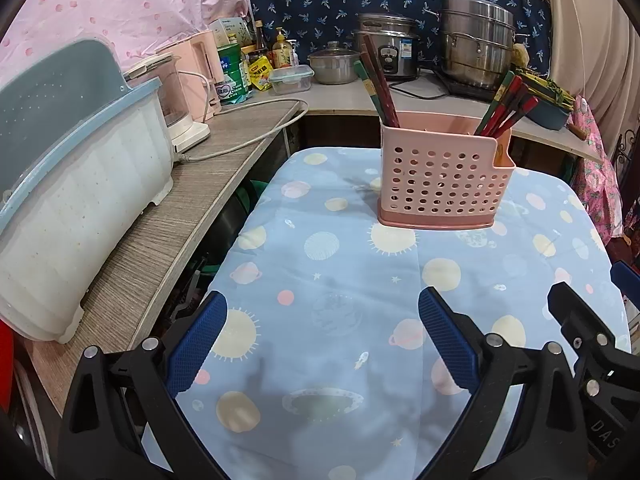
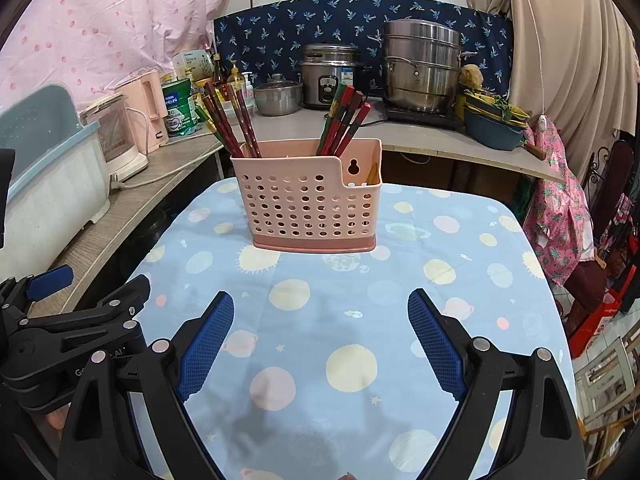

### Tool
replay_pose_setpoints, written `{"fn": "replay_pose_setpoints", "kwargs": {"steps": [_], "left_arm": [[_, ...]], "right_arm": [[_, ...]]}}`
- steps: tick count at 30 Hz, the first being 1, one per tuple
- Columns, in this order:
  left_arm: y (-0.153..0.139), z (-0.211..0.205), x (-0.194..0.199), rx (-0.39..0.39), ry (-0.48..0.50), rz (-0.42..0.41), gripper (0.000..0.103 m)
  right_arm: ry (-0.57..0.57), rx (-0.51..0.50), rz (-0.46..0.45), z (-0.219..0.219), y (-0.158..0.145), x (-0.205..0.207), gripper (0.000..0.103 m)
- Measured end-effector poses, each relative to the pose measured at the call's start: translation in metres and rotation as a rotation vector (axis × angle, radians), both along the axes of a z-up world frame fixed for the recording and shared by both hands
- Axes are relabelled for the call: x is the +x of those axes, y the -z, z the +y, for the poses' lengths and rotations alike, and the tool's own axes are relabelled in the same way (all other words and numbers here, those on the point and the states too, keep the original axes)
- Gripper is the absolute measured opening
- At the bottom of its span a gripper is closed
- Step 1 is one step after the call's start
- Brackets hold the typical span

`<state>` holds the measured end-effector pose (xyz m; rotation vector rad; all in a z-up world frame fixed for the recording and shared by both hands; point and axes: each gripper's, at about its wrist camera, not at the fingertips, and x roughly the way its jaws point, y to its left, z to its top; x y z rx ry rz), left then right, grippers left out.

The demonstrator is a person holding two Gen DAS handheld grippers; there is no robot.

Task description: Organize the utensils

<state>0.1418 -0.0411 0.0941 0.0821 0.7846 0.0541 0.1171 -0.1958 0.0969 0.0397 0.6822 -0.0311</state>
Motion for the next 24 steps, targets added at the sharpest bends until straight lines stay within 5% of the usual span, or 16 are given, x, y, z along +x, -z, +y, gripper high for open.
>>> {"fn": "replay_pose_setpoints", "kwargs": {"steps": [24], "left_arm": [[0.003, -0.0037, -0.0017, 0.006, 0.01, 0.005, 0.092]], "right_arm": [[0.008, 0.01, 0.001, -0.0032, 0.0024, 0.0006, 0.085]]}}
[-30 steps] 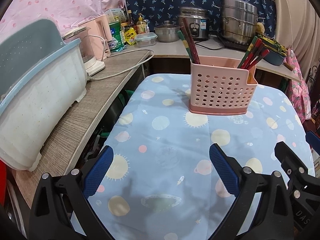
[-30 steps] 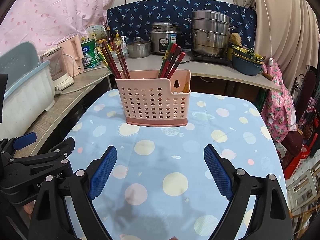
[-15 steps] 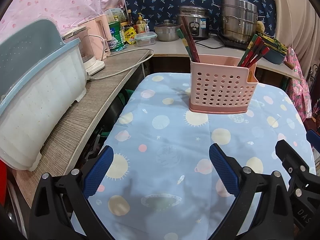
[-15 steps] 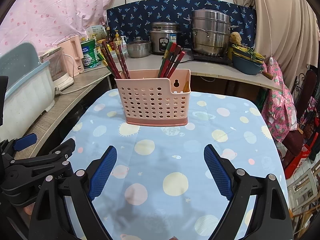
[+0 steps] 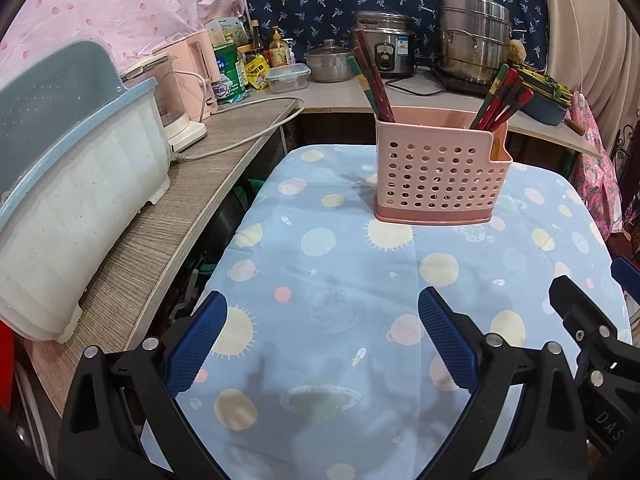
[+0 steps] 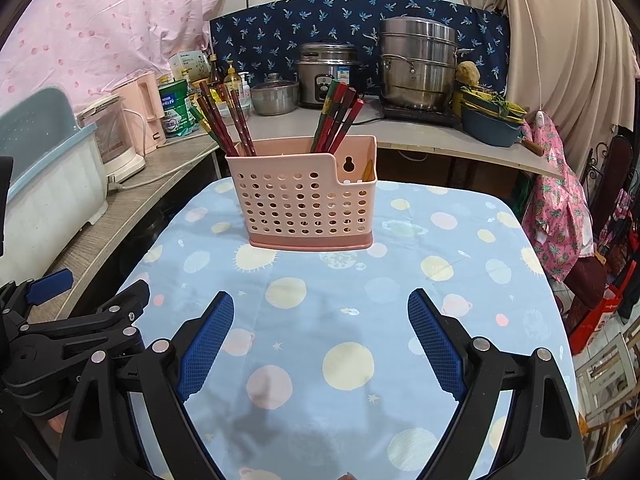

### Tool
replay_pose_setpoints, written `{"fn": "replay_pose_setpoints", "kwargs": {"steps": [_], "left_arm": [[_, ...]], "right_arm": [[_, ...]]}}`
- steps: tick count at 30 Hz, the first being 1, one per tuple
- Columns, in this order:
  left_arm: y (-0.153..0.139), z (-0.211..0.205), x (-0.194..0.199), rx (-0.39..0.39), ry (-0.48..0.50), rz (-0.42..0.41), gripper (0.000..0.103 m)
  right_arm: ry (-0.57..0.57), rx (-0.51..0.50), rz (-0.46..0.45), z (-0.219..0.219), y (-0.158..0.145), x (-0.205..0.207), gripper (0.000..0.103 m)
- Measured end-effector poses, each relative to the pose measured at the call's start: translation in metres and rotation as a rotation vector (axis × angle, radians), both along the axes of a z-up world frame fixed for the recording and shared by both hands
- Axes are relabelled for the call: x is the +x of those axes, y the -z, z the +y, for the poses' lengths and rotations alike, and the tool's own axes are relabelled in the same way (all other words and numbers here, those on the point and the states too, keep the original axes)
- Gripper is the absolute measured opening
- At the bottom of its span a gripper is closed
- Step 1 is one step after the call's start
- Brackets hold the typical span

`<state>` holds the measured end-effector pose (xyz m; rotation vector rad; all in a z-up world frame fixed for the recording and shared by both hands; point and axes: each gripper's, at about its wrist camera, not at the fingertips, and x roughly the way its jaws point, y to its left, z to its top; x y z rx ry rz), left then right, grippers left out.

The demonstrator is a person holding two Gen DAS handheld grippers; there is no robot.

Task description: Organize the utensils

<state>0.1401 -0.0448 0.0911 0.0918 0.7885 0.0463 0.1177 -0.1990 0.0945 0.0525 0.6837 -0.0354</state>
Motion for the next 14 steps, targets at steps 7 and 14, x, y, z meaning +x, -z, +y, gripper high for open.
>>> {"fn": "replay_pose_setpoints", "kwargs": {"steps": [7, 14], "left_arm": [[0.0008, -0.0025, -0.0005, 0.006, 0.01, -0.006, 0.092], [0.0032, -0.0032, 0.0012, -0.001, 0.014, 0.008, 0.092]], "right_arm": [[-0.002, 0.004, 0.0, -0.0021, 0.0015, -0.0008, 0.085], [0.003, 0.006, 0.003, -0.0022, 0.0028, -0.0006, 0.085]]}}
